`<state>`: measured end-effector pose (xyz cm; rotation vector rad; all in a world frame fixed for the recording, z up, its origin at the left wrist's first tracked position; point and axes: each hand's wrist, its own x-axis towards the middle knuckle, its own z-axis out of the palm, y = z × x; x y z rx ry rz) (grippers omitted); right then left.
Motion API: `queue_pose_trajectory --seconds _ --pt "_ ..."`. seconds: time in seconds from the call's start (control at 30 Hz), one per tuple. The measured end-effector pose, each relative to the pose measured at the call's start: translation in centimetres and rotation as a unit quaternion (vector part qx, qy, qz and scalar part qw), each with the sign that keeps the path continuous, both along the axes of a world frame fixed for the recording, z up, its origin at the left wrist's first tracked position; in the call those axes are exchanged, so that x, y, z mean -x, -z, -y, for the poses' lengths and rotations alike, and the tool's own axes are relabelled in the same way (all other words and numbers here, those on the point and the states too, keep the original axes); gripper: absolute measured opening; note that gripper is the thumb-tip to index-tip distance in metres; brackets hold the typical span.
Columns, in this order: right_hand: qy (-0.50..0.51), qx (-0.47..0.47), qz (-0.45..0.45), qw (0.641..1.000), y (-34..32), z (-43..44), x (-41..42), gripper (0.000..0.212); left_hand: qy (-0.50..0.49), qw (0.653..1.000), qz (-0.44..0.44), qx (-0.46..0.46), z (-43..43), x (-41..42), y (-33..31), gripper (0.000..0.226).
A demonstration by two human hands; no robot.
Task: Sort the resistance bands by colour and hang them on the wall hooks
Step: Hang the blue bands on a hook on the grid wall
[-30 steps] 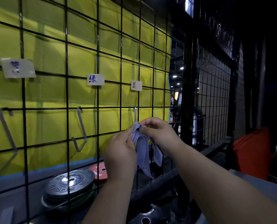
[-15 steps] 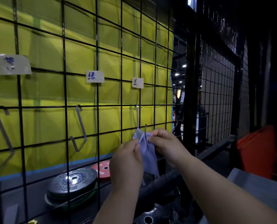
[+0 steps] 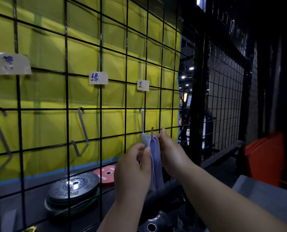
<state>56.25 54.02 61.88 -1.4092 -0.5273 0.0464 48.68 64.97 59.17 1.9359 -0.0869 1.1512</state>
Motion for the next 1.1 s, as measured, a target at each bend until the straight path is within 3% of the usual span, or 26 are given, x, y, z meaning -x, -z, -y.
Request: queue_pose_trajectory --seconds 0.1,0.4,0.47,0.6,0.87,0.97,1.1 --pt "0.003 -0.02 -0.027 0.999 0.1 -0.4 0.1 0.058 0.0 1.0 -0.012 -0.016 -0.5 0.3 -1.0 0.023" --pt "0.002 0.003 0.014 1.0 0.0 -1.2 1.5 0.029 -0.024 0.995 -0.03 -0.093 -2.0 0.0 -4.7 0.023" --pt "-0.002 -0.001 0.015 1.0 -0.2 -1.4 1.8 0.033 -0.003 0.995 -0.028 -0.095 -2.1 -0.3 -5.3 0.027" --pt "-0.017 0.013 0.031 0.999 -0.2 -1.2 2.2 0.035 0.079 0.995 -0.055 -0.008 -2.0 -0.3 -6.0 0.014" --pt "-0.048 0.038 0.003 0.998 0.8 -0.6 2.0 0.05 0.248 0.942 -0.104 0.198 -2.5 -0.5 -6.1 0.027" --pt "-0.067 0.02 -0.008 0.998 1.5 -1.1 2.1 0.061 0.284 0.925 -0.105 0.229 -2.2 0.1 -6.4 0.028" --pt "-0.101 -0.044 -0.023 0.994 1.9 -1.7 2.3 0.047 0.288 0.925 -0.094 0.229 -2.1 0.2 -6.5 0.029"
